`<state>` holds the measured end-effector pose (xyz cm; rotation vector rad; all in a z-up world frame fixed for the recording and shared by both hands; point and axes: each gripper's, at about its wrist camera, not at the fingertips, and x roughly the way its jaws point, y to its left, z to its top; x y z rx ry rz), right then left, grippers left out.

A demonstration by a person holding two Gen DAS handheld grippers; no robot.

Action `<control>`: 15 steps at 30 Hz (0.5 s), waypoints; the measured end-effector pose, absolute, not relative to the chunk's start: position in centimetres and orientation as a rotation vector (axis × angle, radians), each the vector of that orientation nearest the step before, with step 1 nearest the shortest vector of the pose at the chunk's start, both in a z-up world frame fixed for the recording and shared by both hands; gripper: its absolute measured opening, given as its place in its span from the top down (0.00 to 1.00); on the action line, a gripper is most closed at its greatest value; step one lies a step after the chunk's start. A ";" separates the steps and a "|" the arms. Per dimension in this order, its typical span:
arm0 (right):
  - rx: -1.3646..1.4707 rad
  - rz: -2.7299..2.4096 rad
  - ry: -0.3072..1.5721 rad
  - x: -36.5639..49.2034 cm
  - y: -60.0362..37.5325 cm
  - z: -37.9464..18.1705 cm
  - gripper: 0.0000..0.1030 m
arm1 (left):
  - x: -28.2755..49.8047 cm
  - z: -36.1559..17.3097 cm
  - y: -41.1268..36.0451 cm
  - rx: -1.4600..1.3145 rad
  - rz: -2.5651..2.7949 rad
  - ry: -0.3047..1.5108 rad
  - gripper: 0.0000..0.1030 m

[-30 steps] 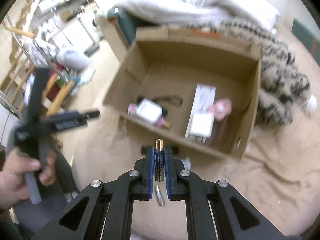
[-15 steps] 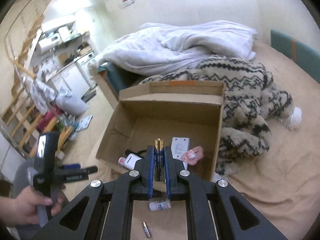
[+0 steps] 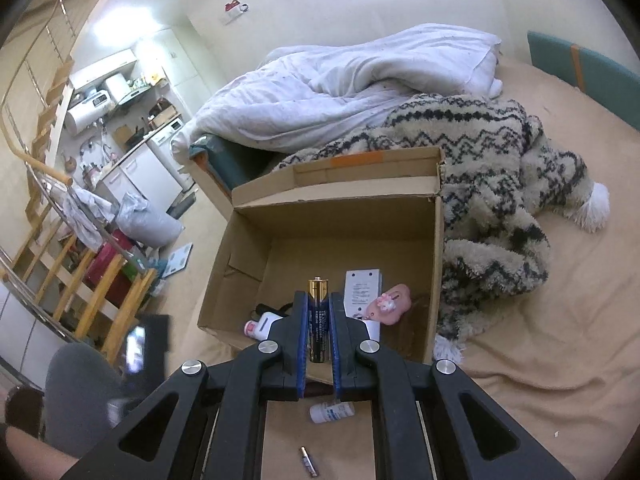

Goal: Organize rigid objects
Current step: 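Grasp the black tube with red print with the left gripper while the right gripper holds the battery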

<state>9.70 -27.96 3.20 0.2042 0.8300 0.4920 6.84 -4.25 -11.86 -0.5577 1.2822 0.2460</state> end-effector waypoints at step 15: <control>0.170 0.528 0.862 10.2 -26.9 2.5 0.89 | 10.9 -13.9 -10.9 -0.351 0.310 1.278 0.24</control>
